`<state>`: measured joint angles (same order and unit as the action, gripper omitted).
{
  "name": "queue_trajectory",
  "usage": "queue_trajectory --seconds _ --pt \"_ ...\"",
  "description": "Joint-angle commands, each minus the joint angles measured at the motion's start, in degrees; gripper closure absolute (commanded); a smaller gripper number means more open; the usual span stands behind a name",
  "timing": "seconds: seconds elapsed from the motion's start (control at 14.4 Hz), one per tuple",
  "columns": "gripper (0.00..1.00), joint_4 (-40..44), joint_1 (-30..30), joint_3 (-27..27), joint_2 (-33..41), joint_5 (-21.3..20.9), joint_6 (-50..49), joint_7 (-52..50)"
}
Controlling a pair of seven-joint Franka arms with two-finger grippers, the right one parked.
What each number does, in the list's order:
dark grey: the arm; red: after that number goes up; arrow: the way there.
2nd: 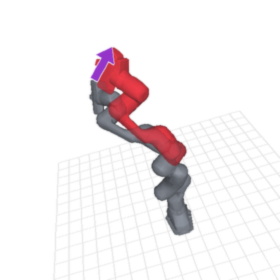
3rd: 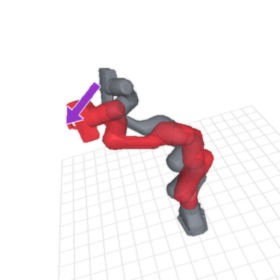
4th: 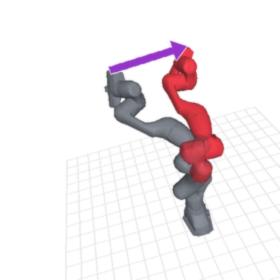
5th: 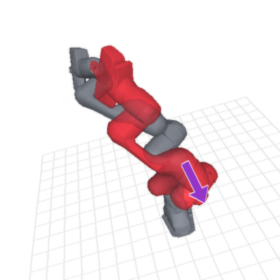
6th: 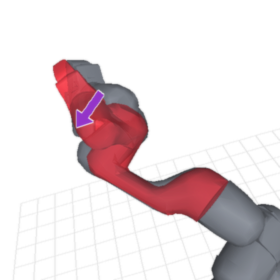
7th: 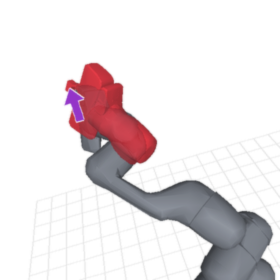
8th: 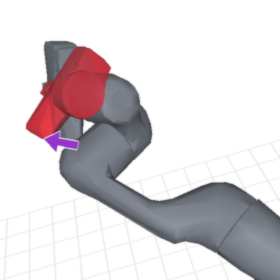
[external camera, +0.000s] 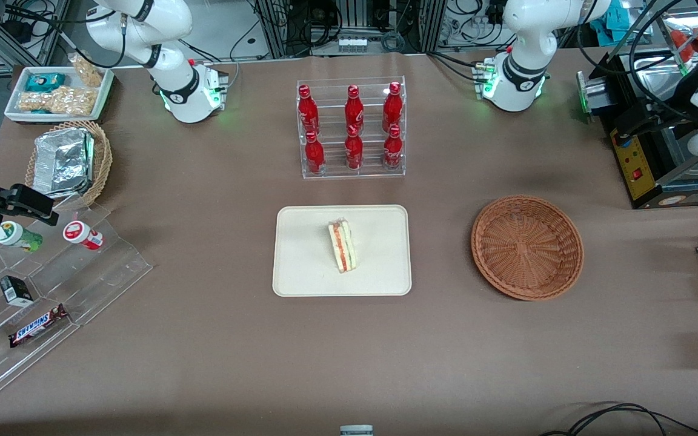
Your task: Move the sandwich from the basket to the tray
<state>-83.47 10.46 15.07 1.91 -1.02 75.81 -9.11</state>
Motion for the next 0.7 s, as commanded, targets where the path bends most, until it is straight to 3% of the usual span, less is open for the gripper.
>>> queue_trajectory --seconds 0.0,0.63 --pt "0.00 -1.26 -0.88 -0.83 1.69 0.23 1.01 -0.65" --pt "0.00 -0.47 -1.05 -0.84 1.16 0.58 2.68 -0.56"
